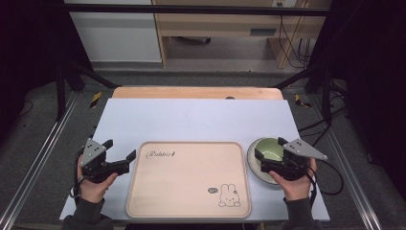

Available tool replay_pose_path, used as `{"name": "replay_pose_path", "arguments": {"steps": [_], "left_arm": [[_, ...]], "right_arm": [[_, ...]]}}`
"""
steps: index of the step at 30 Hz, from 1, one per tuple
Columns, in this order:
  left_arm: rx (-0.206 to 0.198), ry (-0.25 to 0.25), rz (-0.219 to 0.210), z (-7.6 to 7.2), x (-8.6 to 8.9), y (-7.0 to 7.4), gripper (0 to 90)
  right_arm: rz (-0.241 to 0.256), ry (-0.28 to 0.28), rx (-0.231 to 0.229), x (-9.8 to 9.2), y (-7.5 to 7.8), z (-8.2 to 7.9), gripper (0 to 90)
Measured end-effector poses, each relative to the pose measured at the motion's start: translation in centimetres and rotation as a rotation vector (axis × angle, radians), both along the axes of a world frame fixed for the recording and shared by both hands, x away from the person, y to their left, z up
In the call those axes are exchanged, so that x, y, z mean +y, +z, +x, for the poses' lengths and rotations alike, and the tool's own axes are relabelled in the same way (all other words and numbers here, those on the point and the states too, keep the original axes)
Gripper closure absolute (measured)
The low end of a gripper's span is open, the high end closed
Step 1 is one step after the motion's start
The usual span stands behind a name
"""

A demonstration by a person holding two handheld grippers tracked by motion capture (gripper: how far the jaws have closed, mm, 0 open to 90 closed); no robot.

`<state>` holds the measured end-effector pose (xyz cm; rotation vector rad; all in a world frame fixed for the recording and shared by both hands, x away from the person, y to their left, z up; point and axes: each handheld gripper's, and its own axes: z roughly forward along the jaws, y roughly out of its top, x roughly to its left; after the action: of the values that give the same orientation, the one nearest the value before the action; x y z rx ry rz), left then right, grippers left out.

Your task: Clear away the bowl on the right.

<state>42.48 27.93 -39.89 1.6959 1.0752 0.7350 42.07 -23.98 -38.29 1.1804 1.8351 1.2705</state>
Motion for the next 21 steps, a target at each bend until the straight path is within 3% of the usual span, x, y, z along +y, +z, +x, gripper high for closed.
{"name": "replay_pose_path", "arguments": {"steps": [21], "left_arm": [[0.005,-0.001,0.005,0.1,-0.1,-0.2,8.9]], "right_arm": [[-0.019,-0.119,0.077,-2.6,0.0,0.5,15.7]]}}
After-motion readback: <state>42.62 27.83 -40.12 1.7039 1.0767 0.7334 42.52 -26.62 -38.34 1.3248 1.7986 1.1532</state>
